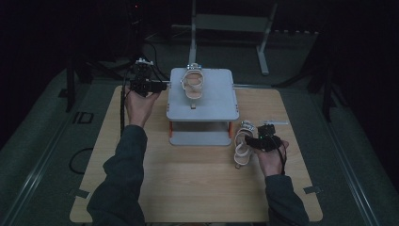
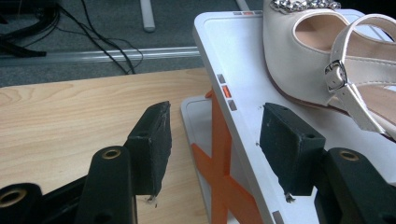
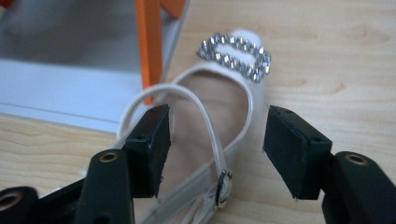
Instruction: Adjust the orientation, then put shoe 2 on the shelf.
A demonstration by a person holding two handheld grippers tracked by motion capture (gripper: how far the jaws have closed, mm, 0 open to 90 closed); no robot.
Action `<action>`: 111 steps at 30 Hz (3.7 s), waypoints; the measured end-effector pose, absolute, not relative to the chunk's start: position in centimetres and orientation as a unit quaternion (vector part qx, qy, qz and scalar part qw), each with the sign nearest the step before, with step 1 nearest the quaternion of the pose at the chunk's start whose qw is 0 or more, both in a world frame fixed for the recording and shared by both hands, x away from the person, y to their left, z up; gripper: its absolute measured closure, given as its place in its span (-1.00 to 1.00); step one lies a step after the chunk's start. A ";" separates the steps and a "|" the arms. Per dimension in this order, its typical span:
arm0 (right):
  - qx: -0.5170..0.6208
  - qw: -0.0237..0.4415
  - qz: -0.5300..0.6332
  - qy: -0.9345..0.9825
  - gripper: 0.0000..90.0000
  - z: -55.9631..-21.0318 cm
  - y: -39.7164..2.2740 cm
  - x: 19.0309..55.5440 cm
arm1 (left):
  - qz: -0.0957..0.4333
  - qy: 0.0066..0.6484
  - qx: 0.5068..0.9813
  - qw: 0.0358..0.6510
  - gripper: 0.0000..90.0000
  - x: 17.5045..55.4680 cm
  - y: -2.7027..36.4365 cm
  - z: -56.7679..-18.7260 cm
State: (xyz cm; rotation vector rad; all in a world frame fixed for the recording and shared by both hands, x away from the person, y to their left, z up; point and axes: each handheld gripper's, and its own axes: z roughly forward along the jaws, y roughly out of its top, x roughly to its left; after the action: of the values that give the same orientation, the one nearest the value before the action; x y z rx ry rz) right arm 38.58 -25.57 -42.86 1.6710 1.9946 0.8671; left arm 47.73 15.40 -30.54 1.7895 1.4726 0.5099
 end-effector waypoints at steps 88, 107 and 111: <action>0.689 0.034 0.306 0.656 0.83 -45.1 -29.6 40.2 | 0.186 0.558 0.716 0.376 0.25 47.0 13.4 -33.7; 0.699 0.040 0.324 0.636 0.84 -43.8 -30.8 40.3 | 0.186 0.557 0.716 0.378 0.26 47.0 13.1 -33.7; 0.701 0.043 0.328 0.632 0.84 -43.3 -31.0 40.4 | 0.184 0.556 0.717 0.378 0.26 47.0 13.2 -33.7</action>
State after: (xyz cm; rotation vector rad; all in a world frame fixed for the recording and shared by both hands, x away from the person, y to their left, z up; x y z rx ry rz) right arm 40.43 -30.98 -43.26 2.1449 1.9312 1.0015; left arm 46.99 13.20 -33.73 1.8315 1.4217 0.4699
